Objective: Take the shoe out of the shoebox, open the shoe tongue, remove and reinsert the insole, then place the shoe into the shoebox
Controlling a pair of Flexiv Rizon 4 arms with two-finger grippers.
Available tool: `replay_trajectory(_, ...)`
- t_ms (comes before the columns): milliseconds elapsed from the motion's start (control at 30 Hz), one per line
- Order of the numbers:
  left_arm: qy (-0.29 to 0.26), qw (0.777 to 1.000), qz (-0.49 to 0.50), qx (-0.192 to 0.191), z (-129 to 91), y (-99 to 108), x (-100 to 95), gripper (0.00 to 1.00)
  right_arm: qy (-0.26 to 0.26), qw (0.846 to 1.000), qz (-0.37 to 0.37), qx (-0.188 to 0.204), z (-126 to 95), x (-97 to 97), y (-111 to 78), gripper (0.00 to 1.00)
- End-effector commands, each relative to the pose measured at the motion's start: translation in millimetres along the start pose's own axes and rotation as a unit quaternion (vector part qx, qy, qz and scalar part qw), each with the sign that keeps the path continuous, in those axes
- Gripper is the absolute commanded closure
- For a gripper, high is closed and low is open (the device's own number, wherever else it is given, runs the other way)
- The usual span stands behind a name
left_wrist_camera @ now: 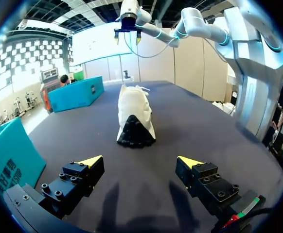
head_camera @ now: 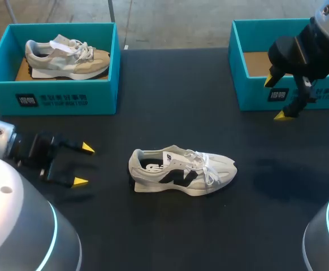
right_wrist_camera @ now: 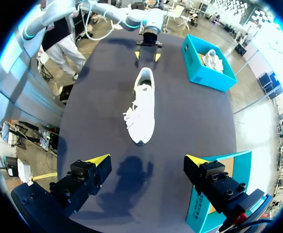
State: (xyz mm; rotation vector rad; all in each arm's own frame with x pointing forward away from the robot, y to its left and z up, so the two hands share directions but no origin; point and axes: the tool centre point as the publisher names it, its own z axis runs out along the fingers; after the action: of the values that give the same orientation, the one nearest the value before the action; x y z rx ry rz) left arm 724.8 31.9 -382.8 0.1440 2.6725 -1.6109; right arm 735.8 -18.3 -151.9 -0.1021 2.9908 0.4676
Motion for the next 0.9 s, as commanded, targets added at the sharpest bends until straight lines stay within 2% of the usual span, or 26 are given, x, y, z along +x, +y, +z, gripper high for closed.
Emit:
replay_trajectory(33,-0.007,1.000,0.000,0.021,5.3,8.9,0.9,0.00,0.002,1.000,0.000,0.002,1.1,-2.5,1.4,0.00)
replay_trajectory(267,-0.008,0.998,0.018,0.062,8.6,10.5,-1.4,0.00,0.002,1.000,0.000,0.002,1.1,-2.5,1.4,0.00)
replay_trajectory(900,-0.014,0.998,0.011,0.065,8.7,9.7,-4.6,0.00,0.002,1.000,0.000,0.002,1.1,-2.5,1.4,0.00)
